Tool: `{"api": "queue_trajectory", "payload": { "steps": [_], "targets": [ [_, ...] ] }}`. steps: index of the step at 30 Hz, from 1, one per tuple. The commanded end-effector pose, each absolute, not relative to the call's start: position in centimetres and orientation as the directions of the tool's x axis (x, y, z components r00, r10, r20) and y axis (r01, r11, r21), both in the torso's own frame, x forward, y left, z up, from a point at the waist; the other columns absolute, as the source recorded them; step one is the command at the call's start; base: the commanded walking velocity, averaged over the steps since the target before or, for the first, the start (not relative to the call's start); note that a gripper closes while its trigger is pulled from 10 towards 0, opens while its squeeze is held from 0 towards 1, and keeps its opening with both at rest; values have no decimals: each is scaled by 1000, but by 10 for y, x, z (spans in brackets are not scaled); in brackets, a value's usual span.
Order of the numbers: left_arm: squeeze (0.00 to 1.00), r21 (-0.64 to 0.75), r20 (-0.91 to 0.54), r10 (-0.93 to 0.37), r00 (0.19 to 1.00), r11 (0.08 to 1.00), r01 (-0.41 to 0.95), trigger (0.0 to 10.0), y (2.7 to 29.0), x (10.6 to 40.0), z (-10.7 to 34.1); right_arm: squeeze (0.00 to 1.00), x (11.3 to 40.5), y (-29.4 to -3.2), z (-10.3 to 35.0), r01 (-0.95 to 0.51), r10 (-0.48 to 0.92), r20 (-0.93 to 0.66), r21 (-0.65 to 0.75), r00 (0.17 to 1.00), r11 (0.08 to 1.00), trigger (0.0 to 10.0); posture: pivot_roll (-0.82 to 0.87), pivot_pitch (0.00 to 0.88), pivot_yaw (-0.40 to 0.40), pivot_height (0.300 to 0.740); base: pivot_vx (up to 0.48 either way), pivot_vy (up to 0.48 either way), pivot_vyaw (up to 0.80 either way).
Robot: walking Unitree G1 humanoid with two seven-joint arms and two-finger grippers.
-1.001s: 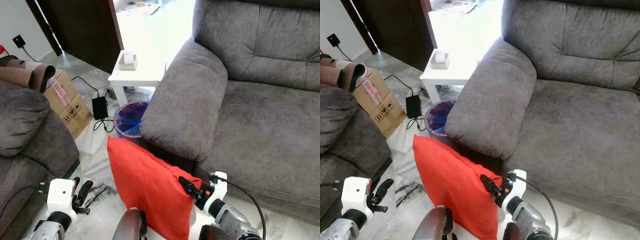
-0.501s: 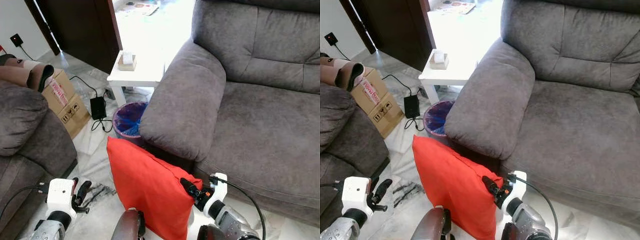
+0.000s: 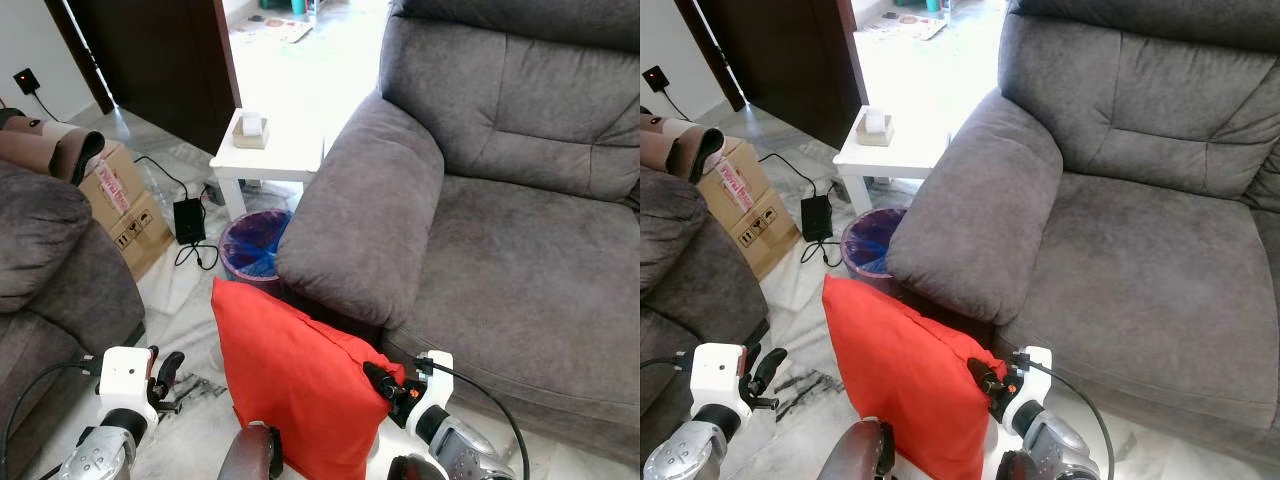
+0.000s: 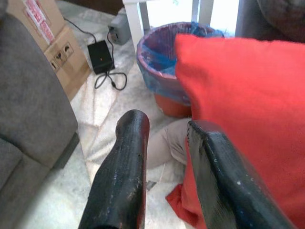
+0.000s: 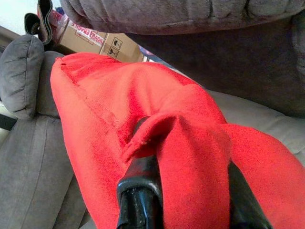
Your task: Move the pillow to the sofa from floor
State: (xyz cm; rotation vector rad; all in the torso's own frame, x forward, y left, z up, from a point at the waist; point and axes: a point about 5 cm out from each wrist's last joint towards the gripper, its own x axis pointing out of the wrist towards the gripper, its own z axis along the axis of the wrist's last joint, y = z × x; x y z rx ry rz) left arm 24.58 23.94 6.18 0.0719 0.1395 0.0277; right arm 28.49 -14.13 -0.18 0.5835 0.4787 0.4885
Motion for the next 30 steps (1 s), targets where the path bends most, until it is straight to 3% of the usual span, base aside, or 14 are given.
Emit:
{"api": "queue_trajectory", "payload": {
  "steps": [1,12,18,19,20,24,30],
  "targets": [
    [0,77,-157,51,986,996,-39,10000,244,244,56,0,279,-144,-7,-277,539,-289,616,791,737,0,223,96,28,618,0,0,0],
    [0,71,-147,46,988,997,-36,10000,240,254,53,0,277,-145,-8,-272,516,-268,609,814,745,0,188,80,16,618,0,0,0],
    [0,66,-151,53,987,997,-44,10000,241,255,49,0,277,-138,-9,-296,548,-303,592,780,749,0,177,79,10,618,0,0,0],
    [0,66,-150,54,987,997,-45,10000,241,256,49,0,277,-137,-9,-302,556,-308,592,772,747,7294,171,79,9,618,0,0,0],
    [0,65,-150,55,987,997,-45,10000,241,256,49,0,276,-137,-9,-305,561,-312,592,766,746,10000,171,79,9,618,0,0,0],
    [0,58,-147,54,988,997,-46,10000,239,258,46,0,278,-144,-8,-280,523,-311,576,794,768,10000,161,71,3,622,0,0,0],
    [0,78,-147,39,988,997,-28,10000,238,260,46,0,271,-144,-11,-346,582,-297,574,757,742,10000,157,58,0,661,0,0,0]
  ]
}}
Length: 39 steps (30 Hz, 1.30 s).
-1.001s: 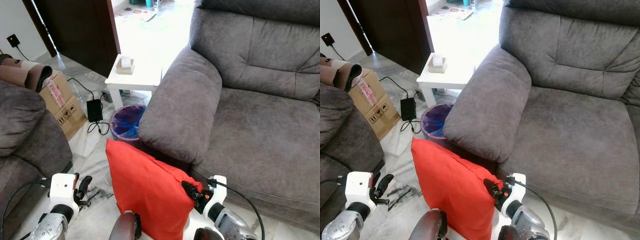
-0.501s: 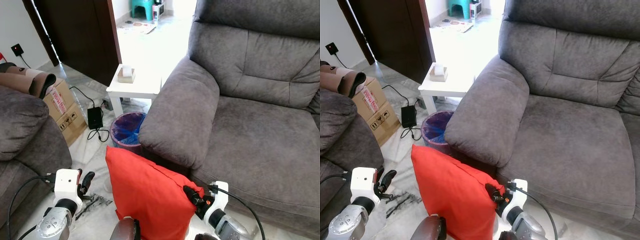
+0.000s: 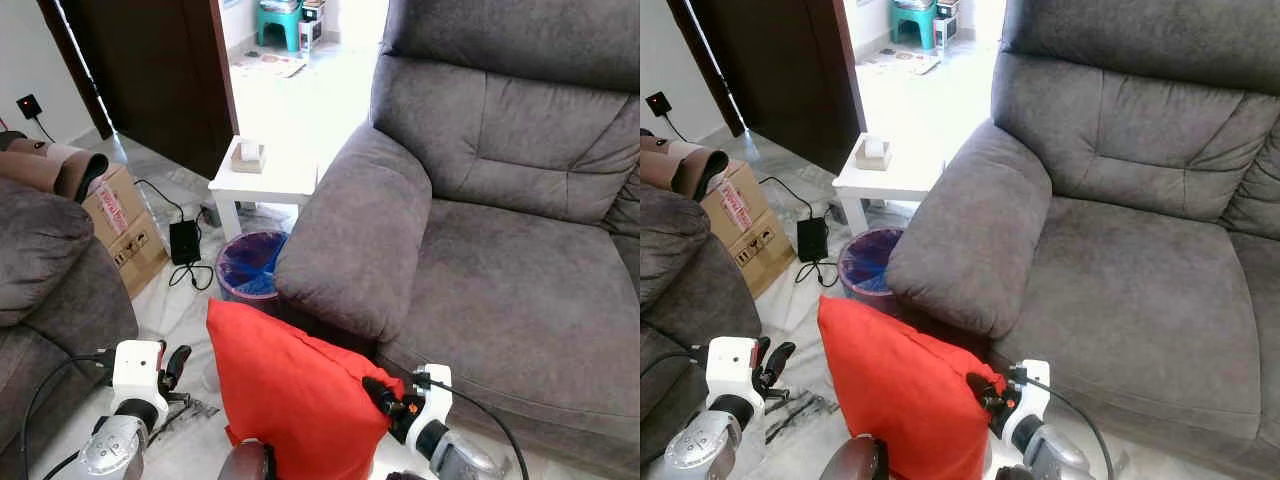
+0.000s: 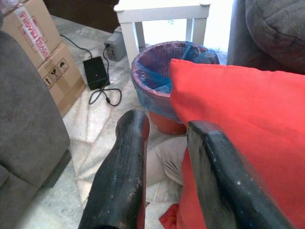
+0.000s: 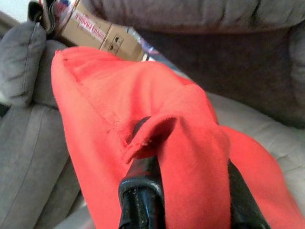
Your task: Move the pillow to the sofa from floor
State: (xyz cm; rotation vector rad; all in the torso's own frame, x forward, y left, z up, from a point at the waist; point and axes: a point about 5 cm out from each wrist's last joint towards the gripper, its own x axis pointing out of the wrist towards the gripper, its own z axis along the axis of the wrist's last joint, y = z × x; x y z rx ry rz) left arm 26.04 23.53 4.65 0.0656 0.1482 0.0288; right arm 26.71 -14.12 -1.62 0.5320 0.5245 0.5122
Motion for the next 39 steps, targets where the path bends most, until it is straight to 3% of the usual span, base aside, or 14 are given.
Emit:
{"api": "queue_trajectory", "payload": {
  "steps": [1,15,23,26,29,30,33,35,36,39],
  "targets": [
    [0,76,-146,41,988,997,-30,10000,239,260,46,0,270,-145,-11,-344,583,-294,579,757,739,10000,157,58,0,666,0,0,0],
    [0,90,-139,-15,990,996,28,10000,239,264,50,0,272,-138,-1,-449,670,-170,622,722,642,10000,149,12,10,740,0,0,0],
    [0,48,-243,-245,939,963,264,10000,235,259,46,0,270,-143,7,-600,794,-155,575,587,556,10000,147,0,11,740,0,0,0],
    [0,-15,-374,-428,823,890,456,10000,231,246,35,0,271,-152,14,-681,849,-178,526,497,510,10000,147,0,9,740,0,0,0],
    [0,-21,-407,-480,777,855,518,10000,231,244,34,0,274,-159,16,-718,843,-255,441,474,538,10000,147,0,6,740,0,0,0],
    [0,34,-457,-520,722,801,598,10000,229,242,31,0,277,-163,19,-738,832,-306,387,463,553,10000,152,0,5,740,0,0,0],
    [0,111,-552,-550,627,697,709,10000,223,239,22,0,284,-160,31,-777,865,-253,381,433,501,10000,148,0,6,740,0,0,0],
    [27,106,-555,-570,605,673,732,10000,220,239,22,0,286,-159,35,-796,877,-242,371,415,479,10000,142,0,8,740,0,0,0],
    [1000,128,-568,-580,584,638,759,10000,217,240,23,0,288,-159,39,-817,880,-254,335,401,469,10000,141,0,8,740,0,0,0],
    [1000,126,-577,-611,542,589,798,10000,213,240,23,0,289,-155,44,-842,897,-243,319,370,434,10000,143,0,4,740,0,0,0]
  ]
}}
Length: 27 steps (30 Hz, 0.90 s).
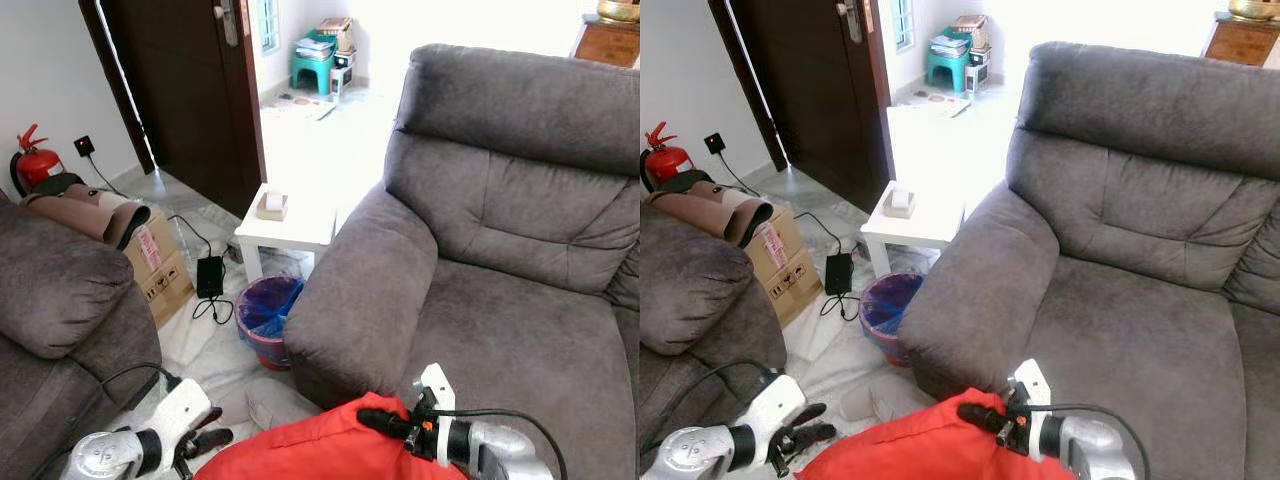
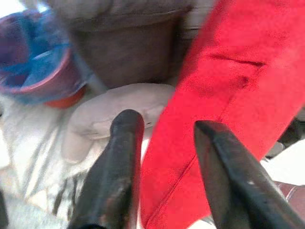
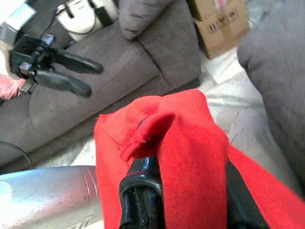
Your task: Move the pillow to the sofa from floor
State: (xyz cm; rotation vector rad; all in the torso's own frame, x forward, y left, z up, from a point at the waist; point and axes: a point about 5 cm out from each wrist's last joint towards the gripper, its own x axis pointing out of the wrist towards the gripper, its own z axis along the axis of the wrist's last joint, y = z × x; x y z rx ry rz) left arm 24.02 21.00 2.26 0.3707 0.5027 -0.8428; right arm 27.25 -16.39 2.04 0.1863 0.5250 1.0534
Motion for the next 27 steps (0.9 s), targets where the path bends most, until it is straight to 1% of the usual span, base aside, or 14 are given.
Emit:
{"api": "queue_trajectory", "payload": {
  "steps": [1,3,5,7,9,11,16,17,18,20,22,23,26,27],
  "targets": [
    [1000,122,-578,-622,529,575,809,10000,212,240,23,0,289,-154,46,-852,901,-244,310,358,422,10000,144,0,3,740,0,0,0],
    [1000,122,-581,-629,517,561,819,10000,210,240,24,0,289,-152,46,-857,902,-246,299,356,420,10000,142,0,1,740,0,0,0],
    [1000,130,-592,-646,482,514,848,10000,207,239,23,0,291,-146,51,-876,914,-233,285,331,390,10000,142,0,0,740,0,0,0],
    [1000,167,-627,-629,459,467,868,10000,209,238,18,0,292,-140,59,-899,932,-201,268,300,347,10000,133,0,4,740,0,0,0],
    [1000,180,-637,-614,466,469,865,10000,212,239,16,0,292,-140,61,-903,932,-203,254,300,346,10000,128,0,4,740,0,0,0],
    [1000,166,-615,-607,504,525,835,10000,215,245,18,0,291,-142,60,-903,929,-219,250,300,351,10000,124,0,2,740,0,0,0],
    [1000,184,-635,-590,499,511,839,10000,217,245,14,0,288,-140,61,-906,933,-203,247,298,343,10000,122,0,2,740,0,0,0],
    [0,201,-653,-575,492,495,845,10000,218,244,12,0,288,-139,63,-909,936,-194,246,293,335,10000,120,0,5,740,0,0,0],
    [0,217,-670,-561,487,479,850,10000,219,241,8,0,287,-137,65,-914,941,-182,245,286,325,10000,115,0,7,740,0,0,0],
    [0,188,-655,-573,493,509,840,10000,218,238,2,0,287,-138,71,-918,942,-172,232,288,323,10000,109,0,7,740,0,0,0],
    [0,180,-654,-575,491,512,840,10000,219,237,0,0,288,-139,72,-918,940,-174,226,292,327,10000,106,0,5,740,0,0,0],
    [0,164,-653,-590,474,501,850,10000,217,234,-1,0,288,-140,73,-919,941,-177,223,289,324,10000,107,0,4,740,0,0,0],
    [0,144,-652,-605,457,493,858,10000,216,232,-2,0,288,-141,74,-921,941,-179,218,286,322,10000,109,0,3,740,0,0,0],
    [0,129,-657,-615,437,479,868,10000,216,230,-3,0,289,-141,75,-922,941,-179,214,287,322,10000,112,0,1,740,0,0,0]
  ]
}}
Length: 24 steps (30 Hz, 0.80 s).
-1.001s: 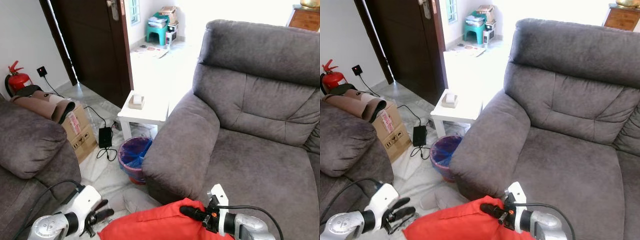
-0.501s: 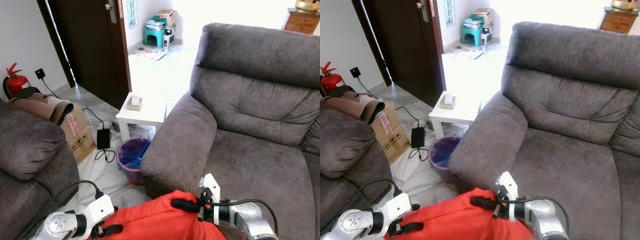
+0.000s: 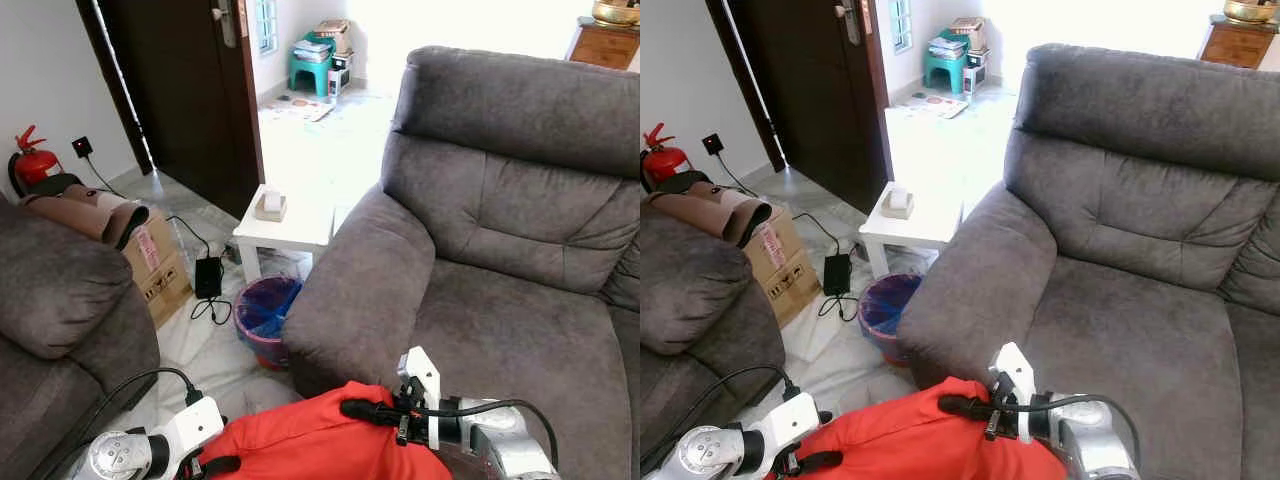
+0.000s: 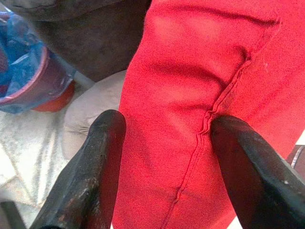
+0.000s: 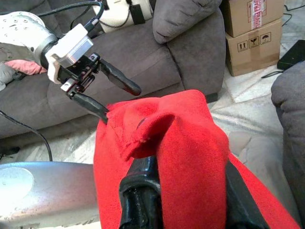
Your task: Move the pillow to the sofa from floor
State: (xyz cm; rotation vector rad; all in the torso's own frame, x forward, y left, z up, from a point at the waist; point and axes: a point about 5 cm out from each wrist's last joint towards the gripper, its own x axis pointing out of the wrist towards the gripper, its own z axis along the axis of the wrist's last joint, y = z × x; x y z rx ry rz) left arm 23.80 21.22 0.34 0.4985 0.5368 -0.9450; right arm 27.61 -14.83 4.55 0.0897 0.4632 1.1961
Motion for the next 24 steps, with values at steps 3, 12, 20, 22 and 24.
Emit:
{"api": "queue_trajectory", "payload": {
  "steps": [3,12,20,22,24],
  "targets": [
    [0,113,-669,-623,406,455,883,10000,216,227,-4,0,290,-141,77,-922,938,-184,206,292,328,10000,110,0,0,740,0,0,0],
    [0,74,-653,-676,340,390,918,10000,214,219,-1,0,291,-140,78,-922,933,-207,195,296,336,10000,113,4,-14,740,0,0,0],
    [0,96,-642,-699,316,336,937,10000,214,216,6,0,291,-139,78,-923,934,-207,196,291,331,10000,119,0,-16,740,0,0,0],
    [0,99,-654,-691,310,327,940,10000,215,216,5,0,292,-139,78,-922,933,-208,196,295,335,10000,120,0,-17,740,0,0,0],
    [0,105,-664,-685,300,311,945,10000,216,214,5,0,292,-138,78,-922,932,-209,195,296,336,10000,121,0,-17,740,0,0,0]
  ]
}}
